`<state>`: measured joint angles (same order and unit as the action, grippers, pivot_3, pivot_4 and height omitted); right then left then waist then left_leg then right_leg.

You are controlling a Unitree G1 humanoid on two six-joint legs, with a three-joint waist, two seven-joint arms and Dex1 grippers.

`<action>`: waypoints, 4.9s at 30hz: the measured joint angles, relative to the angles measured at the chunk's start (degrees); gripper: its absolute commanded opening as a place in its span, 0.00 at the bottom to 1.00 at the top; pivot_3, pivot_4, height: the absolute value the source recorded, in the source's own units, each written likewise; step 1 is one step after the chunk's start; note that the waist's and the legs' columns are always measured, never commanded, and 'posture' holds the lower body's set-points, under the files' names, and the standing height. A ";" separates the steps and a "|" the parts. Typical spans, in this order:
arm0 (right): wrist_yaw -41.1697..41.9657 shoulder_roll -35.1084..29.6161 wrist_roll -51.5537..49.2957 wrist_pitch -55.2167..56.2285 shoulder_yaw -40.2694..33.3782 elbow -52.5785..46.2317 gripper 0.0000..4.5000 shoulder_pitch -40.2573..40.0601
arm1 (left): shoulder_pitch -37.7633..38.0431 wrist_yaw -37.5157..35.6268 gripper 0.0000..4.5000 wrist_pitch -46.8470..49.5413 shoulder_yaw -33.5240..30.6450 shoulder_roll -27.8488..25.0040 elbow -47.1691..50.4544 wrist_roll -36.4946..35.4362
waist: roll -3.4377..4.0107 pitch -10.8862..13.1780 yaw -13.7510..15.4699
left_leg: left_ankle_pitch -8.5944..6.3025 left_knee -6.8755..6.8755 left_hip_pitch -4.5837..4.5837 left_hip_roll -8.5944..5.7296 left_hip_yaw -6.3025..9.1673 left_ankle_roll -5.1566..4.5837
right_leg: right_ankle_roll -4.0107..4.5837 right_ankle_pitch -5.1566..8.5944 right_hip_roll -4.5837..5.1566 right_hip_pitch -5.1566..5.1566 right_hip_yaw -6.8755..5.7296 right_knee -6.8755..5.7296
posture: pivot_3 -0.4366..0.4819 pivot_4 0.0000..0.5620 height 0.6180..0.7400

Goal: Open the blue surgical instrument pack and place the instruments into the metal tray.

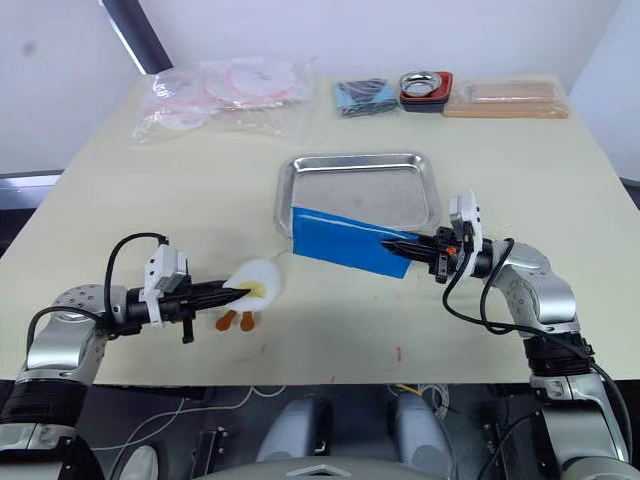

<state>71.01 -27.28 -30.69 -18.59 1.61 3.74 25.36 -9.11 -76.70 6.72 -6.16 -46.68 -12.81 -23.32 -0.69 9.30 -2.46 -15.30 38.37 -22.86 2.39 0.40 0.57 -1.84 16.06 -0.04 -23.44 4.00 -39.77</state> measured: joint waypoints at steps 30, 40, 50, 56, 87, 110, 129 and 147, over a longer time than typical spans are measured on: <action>-0.32 1.76 5.56 6.93 4.21 -0.07 0.00 1.50 | -15.98 -1.92 0.48 -14.21 8.14 -11.96 -11.94 15.75 | -0.13 0.21 0.08 | 0.00 0.00 -0.05 0.02 -0.02 0.00 | 0.01 0.01 -0.02 -0.05 0.00 -0.02 | 0.48 0.27 1.00; -0.02 1.59 6.65 7.96 4.21 0.05 0.00 1.50 | -15.10 -3.56 1.00 -8.54 4.98 -12.76 -10.55 12.08 | -0.14 0.22 0.14 | 0.00 0.00 -0.07 0.02 -0.02 0.00 | 0.01 0.01 0.00 -0.05 -0.01 -0.02 | 0.48 0.27 1.00; 0.55 1.53 7.28 8.00 4.25 0.07 0.00 1.50 | -16.49 -6.11 1.00 -2.85 0.43 -16.02 -6.41 7.29 | -0.32 0.36 0.13 | 0.00 0.01 -0.08 0.02 -0.01 0.00 | 0.01 0.01 0.00 -0.07 -0.03 -0.02 | 0.48 0.27 1.00; 1.85 1.45 7.38 7.97 5.02 0.07 0.00 1.50 | -19.40 -5.54 1.00 0.51 -0.88 -13.10 -3.20 3.43 | -0.38 0.42 0.19 | 0.00 0.03 -0.11 0.00 -0.01 0.00 | 0.01 0.00 0.04 -0.06 -0.04 -0.01 | 0.48 0.27 1.00; 2.24 1.42 8.45 7.63 6.50 -0.15 0.00 1.53 | -17.70 0.92 1.00 8.11 4.69 3.85 6.52 -1.04 | -0.41 0.44 0.12 | 0.01 0.07 -0.12 -0.01 0.04 0.01 | 0.01 -0.01 0.03 -0.07 -0.04 -0.05 | 0.48 0.27 1.00; 2.32 0.69 8.12 6.15 6.55 -1.05 0.00 1.35 | -14.73 0.22 0.01 15.42 4.95 5.84 9.95 -6.15 | -0.41 0.44 0.13 | 0.01 0.07 -0.12 -0.01 0.05 0.01 | 0.01 -0.01 0.03 -0.07 -0.04 -0.05 | 0.48 0.27 1.00; 2.45 -2.03 9.37 5.35 7.31 -0.30 0.66 1.39 | -14.30 2.06 0.00 12.85 6.81 8.39 5.96 -3.37 | -0.41 0.44 0.16 | 0.01 0.07 -0.11 -0.02 0.04 0.01 | 0.01 -0.01 0.03 -0.06 -0.03 -0.04 | 0.48 0.27 1.00; -5.14 -5.86 -4.08 -15.22 1.52 -9.90 0.02 2.87 | -14.62 4.41 0.00 11.51 6.69 10.75 4.69 -1.85 | -0.42 0.43 0.30 | 0.01 0.08 -0.11 -0.04 0.07 0.01 | 0.01 -0.01 0.06 -0.02 -0.04 -0.02 | 0.48 0.27 1.00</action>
<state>65.87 -33.14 -34.77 -33.81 3.13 -6.16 28.23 -23.74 -72.29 18.22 0.53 -35.94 -8.12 -25.17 -1.11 9.74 -2.16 -15.29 38.45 -22.98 2.35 0.47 0.58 -1.84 16.05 0.02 -23.47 3.96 -39.79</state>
